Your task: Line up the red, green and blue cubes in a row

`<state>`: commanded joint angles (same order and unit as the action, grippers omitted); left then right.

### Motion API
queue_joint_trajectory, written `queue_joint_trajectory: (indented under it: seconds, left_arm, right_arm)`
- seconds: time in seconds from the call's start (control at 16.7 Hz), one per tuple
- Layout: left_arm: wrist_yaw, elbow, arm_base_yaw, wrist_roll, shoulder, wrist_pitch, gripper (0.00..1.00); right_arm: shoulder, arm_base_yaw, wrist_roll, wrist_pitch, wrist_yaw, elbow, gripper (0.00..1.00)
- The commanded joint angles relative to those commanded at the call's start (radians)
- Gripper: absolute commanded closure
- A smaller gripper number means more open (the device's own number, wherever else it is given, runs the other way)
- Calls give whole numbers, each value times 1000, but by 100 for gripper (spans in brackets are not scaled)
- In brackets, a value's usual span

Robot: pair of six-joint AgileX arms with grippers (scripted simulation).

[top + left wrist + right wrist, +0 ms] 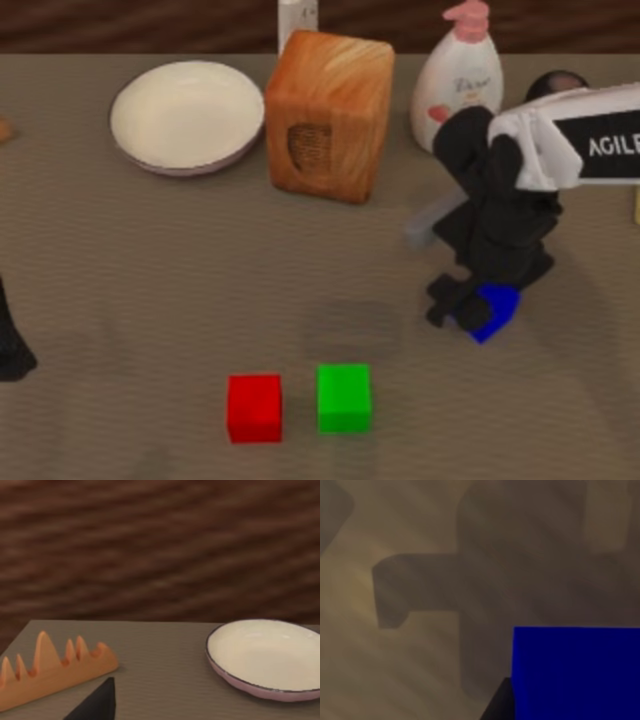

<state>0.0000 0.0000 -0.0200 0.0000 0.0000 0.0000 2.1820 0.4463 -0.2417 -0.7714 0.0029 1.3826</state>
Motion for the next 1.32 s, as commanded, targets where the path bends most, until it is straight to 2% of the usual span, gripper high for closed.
queue_joint_trajectory:
  seconds: [0.54,0.96,1.32]
  left_arm:
    - [0,0,0,0,0,0,0]
    - [0,0,0,0,0,0,0]
    - [0,0,0,0,0,0,0]
  right_arm:
    - [-7,-1,1,-6,-1,4,100]
    - [-104,6,-1,-223,-1,116,100]
    - [-115,3,3,-239,-2,124,100]
